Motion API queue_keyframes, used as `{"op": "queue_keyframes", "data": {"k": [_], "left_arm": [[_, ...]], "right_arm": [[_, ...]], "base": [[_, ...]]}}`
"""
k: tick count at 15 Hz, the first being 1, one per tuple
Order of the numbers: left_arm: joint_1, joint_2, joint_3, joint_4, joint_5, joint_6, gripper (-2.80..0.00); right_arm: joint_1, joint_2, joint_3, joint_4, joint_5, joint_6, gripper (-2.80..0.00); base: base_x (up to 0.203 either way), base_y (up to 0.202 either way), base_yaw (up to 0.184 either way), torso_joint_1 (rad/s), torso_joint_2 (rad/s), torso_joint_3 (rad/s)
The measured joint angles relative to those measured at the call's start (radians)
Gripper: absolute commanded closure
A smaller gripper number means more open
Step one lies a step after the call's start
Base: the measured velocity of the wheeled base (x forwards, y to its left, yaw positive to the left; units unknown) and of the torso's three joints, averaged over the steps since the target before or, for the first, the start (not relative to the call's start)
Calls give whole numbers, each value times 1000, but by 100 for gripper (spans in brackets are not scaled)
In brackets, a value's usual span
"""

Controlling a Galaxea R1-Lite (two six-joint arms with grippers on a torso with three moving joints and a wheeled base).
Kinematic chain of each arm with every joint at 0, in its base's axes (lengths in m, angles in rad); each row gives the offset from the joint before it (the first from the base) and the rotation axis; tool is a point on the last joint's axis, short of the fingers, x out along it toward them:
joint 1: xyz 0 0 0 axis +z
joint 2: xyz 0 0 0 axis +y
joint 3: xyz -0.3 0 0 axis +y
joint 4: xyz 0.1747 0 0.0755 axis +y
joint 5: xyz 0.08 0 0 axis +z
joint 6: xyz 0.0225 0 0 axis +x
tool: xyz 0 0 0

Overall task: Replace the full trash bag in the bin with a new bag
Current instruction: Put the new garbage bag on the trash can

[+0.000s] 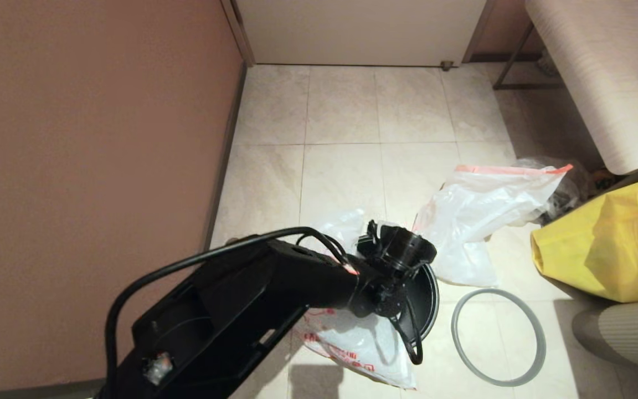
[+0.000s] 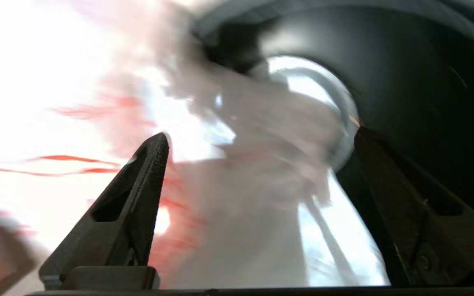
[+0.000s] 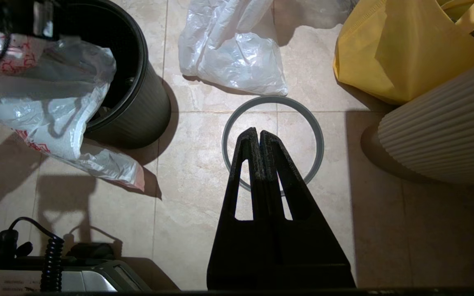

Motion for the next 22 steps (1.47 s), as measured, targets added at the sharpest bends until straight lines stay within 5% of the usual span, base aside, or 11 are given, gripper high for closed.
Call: {"op": "queue_keyframes", "data": {"k": [7,12,13,18,22], "left_arm": [[-12,-256,49,95,35,4,-280],[82,-237,34,60,13,7,-280],[115,-213,24,38,-4,7,0],[182,-110,-98,-41,-81,22,0],[162,-115,-59,-40,-81,14,0]], "right_arm": [[0,0,0,0,0,0,0],[0,0,0,0,0,0,0],[0,0,0,0,0,0,0],[0,0,0,0,0,0,0],[0,0,0,0,0,0,0]], "base": [[0,0,0,0,0,0],[0,0,0,0,0,0],[0,0,0,0,0,0],[0,0,0,0,0,0],[0,0,0,0,0,0]]}}
